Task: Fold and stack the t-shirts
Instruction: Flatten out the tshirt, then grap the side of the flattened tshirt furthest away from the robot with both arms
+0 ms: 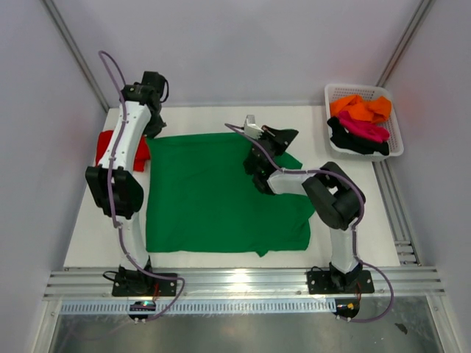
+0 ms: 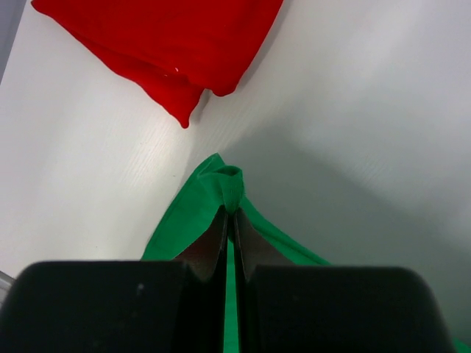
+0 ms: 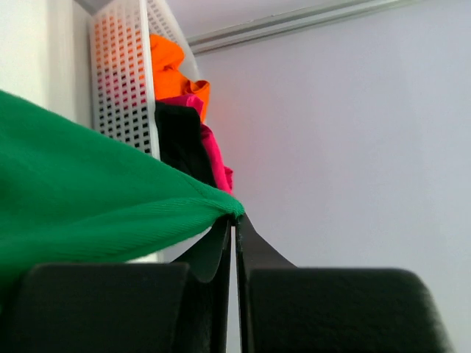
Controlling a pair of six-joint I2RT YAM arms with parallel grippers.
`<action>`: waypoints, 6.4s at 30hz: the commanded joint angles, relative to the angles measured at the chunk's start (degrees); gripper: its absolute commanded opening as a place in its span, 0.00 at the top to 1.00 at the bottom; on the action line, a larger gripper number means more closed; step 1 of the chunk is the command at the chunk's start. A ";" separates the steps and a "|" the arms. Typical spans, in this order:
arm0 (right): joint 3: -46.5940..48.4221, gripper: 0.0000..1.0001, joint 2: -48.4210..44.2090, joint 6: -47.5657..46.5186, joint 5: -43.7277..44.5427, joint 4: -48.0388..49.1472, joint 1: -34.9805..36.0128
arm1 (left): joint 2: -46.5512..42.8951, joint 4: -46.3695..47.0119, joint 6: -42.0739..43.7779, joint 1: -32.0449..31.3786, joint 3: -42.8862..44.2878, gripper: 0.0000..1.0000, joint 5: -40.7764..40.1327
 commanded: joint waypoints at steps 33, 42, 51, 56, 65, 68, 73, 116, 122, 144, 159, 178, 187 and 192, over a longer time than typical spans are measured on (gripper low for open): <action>10.30 0.80 14.27 -24.44 9.42 31.82 1.63 | -0.01 -0.95 0.87 1.11 -1.91 1.00 -3.83; 17.07 0.26 15.33 -24.71 10.48 31.82 1.63 | 0.07 -0.42 0.87 1.11 -4.98 1.00 -3.48; 16.63 0.23 12.87 -26.20 17.32 31.65 1.89 | 0.34 0.02 0.96 1.02 -5.42 1.00 -2.87; 20.83 0.21 12.26 -30.42 23.45 31.74 3.73 | 1.13 0.10 0.43 1.02 -5.51 1.00 -1.38; 46.74 0.09 13.21 -31.29 24.54 31.47 7.34 | 1.65 1.86 -0.09 0.58 -7.97 1.00 0.12; 54.69 0.08 14.29 -19.54 20.60 22.29 7.08 | 1.83 2.39 -0.18 0.49 -7.89 1.00 1.44; 62.41 0.01 11.56 0.83 12.96 -6.06 7.60 | 1.92 2.92 0.08 0.32 -7.36 1.00 2.58; -4.02 0.02 -19.57 138.68 -90.33 -62.14 -23.60 | -0.36 4.06 -0.27 0.23 -11.93 1.00 4.69; -0.51 0.02 -14.57 137.54 -91.48 -60.99 -23.60 | -0.46 3.97 -0.18 0.23 -12.19 1.00 4.08; 10.04 0.04 -3.39 134.20 -91.04 -60.29 -25.62 | -1.25 3.18 -0.01 0.23 -11.84 1.00 3.73; 12.59 0.06 1.18 132.53 -92.00 -61.16 -25.97 | 0.16 1.51 -0.01 0.23 -8.68 1.00 2.85; 16.98 0.10 5.92 132.00 -92.97 -61.34 -26.32 | 0.43 1.51 -0.89 0.23 -9.03 1.00 1.35; 17.60 0.15 7.59 131.83 -93.67 -61.43 -26.23 | 0.60 1.07 -0.62 0.23 -8.59 1.00 0.29; 18.57 0.38 8.82 131.38 -96.04 -61.08 -26.50 | 0.78 1.07 -0.62 0.23 -8.68 1.00 0.30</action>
